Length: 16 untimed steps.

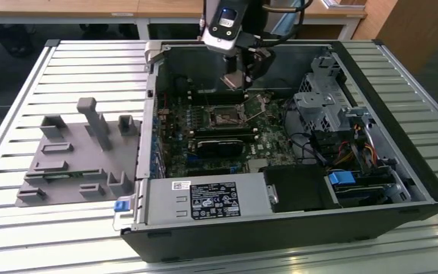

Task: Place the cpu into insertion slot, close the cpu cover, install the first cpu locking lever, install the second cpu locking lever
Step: 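Place the cpu into insertion slot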

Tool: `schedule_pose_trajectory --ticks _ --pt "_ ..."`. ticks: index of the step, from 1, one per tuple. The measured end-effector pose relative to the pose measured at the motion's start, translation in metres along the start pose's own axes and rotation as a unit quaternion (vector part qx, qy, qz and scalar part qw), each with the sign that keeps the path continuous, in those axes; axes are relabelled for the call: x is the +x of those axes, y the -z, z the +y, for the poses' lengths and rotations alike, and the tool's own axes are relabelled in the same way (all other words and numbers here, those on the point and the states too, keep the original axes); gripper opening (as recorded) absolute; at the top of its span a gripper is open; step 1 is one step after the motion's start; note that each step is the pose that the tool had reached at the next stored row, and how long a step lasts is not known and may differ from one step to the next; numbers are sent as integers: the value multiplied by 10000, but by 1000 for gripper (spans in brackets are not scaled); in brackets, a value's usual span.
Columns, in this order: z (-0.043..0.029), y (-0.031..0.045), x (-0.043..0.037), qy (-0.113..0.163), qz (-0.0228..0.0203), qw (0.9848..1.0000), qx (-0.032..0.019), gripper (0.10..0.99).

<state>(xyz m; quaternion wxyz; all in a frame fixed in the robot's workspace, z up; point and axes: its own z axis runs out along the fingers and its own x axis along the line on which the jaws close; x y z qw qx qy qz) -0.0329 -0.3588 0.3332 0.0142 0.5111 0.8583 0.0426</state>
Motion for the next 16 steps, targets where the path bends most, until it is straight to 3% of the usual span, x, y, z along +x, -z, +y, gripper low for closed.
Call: schedule_pose_trajectory --ticks 5,16 --pt "-3 -41 -1 -453 -39 9990 -9 541" --pt "-3 -158 17 -1111 -95 9938 -17 541"
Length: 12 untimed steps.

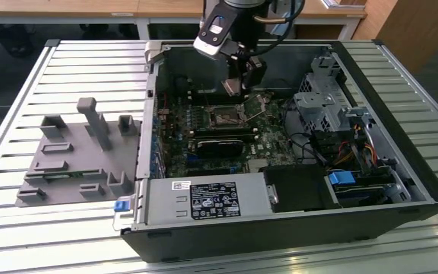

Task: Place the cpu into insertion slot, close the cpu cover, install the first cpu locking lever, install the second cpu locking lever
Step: 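Place the cpu into insertion slot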

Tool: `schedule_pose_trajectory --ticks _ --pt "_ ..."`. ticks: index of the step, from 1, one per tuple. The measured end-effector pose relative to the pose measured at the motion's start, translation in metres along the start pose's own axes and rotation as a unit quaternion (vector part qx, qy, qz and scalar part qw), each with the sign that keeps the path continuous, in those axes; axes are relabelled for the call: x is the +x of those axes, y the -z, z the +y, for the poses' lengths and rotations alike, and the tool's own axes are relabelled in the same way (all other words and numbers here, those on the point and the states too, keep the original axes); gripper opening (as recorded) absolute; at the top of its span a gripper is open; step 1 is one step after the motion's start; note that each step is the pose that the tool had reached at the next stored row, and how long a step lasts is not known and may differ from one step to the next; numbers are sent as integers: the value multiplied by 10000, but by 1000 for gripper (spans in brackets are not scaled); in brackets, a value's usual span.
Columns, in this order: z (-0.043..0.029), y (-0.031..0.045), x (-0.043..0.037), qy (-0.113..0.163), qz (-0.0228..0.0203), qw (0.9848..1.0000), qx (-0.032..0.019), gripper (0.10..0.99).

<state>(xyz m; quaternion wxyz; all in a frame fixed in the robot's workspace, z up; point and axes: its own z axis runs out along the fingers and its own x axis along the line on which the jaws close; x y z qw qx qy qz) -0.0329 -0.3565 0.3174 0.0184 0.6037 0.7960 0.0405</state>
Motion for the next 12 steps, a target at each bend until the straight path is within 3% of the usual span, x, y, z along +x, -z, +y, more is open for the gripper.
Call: schedule_pose_trajectory --ticks 12 --pt "24 -149 127 -275 -15 9996 28 541"
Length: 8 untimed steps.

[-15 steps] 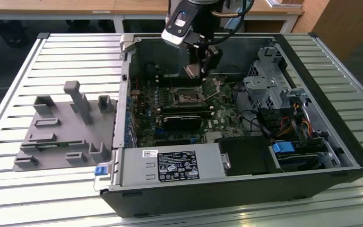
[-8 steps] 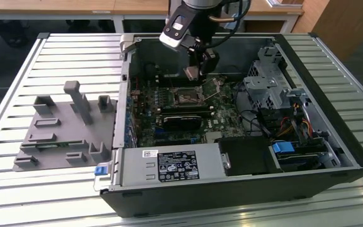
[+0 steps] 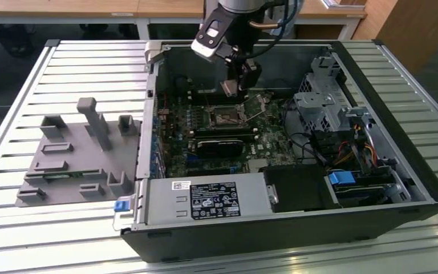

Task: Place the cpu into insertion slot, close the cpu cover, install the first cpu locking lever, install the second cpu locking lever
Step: 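Place the cpu into insertion slot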

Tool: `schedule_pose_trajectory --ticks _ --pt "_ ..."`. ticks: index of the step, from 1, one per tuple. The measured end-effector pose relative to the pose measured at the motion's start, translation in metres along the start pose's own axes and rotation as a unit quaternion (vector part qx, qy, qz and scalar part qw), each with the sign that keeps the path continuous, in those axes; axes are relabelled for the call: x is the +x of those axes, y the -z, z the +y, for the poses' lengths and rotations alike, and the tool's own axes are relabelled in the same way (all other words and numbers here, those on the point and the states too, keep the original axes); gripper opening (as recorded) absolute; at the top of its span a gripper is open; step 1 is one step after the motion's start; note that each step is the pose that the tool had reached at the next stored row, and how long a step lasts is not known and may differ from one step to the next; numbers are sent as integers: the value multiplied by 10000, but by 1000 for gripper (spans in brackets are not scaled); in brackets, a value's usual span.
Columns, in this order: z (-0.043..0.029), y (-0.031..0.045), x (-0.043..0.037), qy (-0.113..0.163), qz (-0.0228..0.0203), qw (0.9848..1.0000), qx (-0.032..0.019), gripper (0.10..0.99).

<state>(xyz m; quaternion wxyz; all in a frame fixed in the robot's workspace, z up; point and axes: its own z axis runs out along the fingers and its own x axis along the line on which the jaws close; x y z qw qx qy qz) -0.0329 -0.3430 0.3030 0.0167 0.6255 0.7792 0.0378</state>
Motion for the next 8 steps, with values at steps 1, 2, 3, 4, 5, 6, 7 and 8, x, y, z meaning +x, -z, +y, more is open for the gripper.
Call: schedule_pose_trajectory --ticks 1,2,3,4,5,6,7,8 --pt "0 -9 1 -59 -4 10000 -2 541" --pt "0 -17 2 -126 -10 9999 -3 541" --pt "-1 -24 2 -200 -16 9998 -4 541" --pt "-2 -32 2 -275 -22 9996 -6 541" --pt "-3 -41 2 -354 -29 9994 -8 541" --pt "-3 -50 3 -425 -34 9991 -9 541" --pt "-3 -59 4 -483 -39 9988 -10 541" --pt "-4 -68 8 -529 -43 9986 -10 541"
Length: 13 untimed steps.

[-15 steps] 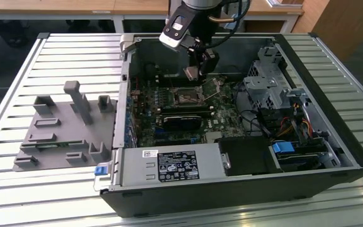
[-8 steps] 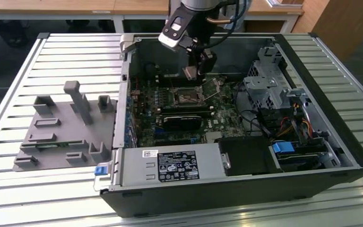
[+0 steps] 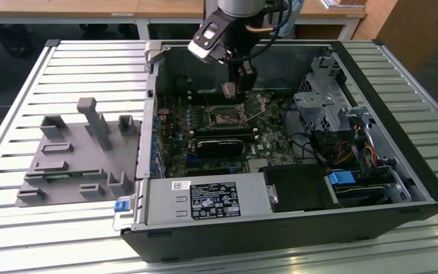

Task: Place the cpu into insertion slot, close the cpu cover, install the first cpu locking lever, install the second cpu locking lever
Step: 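Place the cpu into insertion slot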

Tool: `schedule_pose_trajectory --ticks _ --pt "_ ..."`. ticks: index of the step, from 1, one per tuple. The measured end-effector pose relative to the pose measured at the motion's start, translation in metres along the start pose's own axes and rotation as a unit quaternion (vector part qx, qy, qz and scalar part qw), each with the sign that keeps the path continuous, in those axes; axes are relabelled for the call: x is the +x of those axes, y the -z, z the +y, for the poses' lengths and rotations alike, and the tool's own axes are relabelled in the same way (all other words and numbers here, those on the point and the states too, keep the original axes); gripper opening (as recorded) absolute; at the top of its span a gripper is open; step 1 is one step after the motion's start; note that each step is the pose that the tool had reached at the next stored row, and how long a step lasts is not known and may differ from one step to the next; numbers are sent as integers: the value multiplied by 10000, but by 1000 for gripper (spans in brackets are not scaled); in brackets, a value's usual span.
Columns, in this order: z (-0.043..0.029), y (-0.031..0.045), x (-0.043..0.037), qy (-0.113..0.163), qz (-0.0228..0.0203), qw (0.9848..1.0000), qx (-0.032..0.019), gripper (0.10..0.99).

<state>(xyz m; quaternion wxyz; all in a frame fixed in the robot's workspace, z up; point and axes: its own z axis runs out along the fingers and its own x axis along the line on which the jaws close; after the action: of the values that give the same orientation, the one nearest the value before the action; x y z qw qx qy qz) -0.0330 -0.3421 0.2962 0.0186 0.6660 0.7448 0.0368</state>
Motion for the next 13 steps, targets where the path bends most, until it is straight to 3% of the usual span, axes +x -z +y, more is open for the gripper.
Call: schedule_pose_trajectory --ticks 13 --pt "7 -172 180 -215 -14 9998 22 541"
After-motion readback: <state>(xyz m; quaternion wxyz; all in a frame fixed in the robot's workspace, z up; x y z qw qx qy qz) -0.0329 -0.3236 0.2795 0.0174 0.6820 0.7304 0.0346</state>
